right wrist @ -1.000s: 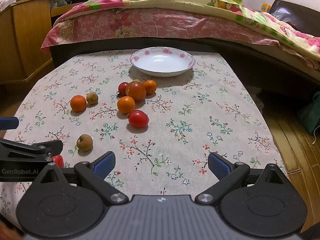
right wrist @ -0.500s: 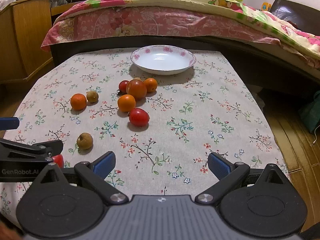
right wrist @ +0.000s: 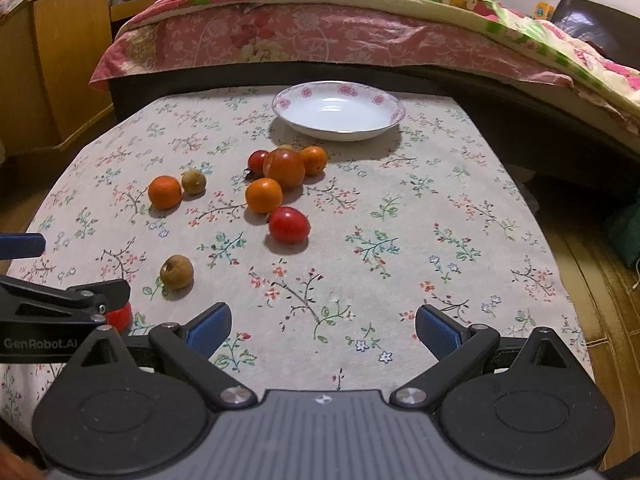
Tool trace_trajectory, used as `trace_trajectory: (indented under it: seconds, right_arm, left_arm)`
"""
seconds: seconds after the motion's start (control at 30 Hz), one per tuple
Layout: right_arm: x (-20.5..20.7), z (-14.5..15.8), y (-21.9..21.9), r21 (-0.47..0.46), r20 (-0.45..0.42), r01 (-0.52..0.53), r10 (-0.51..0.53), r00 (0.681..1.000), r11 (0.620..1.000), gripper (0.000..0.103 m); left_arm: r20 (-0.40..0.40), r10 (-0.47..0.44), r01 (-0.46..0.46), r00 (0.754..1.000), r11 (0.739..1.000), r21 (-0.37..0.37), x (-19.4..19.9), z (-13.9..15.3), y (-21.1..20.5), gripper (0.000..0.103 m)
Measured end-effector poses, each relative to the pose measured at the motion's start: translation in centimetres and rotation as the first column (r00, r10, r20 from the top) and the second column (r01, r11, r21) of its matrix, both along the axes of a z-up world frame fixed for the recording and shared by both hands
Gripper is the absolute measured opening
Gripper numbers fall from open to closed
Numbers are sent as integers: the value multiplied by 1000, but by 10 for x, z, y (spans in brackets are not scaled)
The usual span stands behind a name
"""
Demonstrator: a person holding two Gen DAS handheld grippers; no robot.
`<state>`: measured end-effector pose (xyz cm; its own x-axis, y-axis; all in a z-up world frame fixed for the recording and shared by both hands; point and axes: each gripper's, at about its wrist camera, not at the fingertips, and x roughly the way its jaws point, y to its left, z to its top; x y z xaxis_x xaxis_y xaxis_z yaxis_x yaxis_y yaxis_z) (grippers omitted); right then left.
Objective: Organize fruits
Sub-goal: 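Close the left tool on the red tomato while the right tool grasps the brown fruit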
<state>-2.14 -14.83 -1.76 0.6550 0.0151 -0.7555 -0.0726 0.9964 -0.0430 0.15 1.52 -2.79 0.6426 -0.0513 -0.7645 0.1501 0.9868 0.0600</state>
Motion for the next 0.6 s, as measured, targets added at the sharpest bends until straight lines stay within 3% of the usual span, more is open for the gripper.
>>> trace_trajectory:
  seconds: [0.17, 0.3, 0.43, 0.6]
  right_arm:
    - [3, -1, 3, 1, -4, -31, 31, 1000, 1000, 98]
    - [7, -1, 2, 21, -11, -39, 39, 999, 999, 98]
    - [10, -2, 4, 29, -24, -60, 61, 998, 998, 88]
    - [17, -1, 13, 52, -23, -123, 124, 992, 991, 76]
  left_arm:
    - [-21, -39, 38, 999, 999, -15, 0, -5, -1, 93]
    - [-40, -65, 64, 997, 998, -10, 0, -11, -4, 74]
    - [-72, -68, 66, 995, 997, -28, 3, -16, -3, 66]
    - [-81, -83, 81, 993, 996, -22, 3, -18, -5, 62]
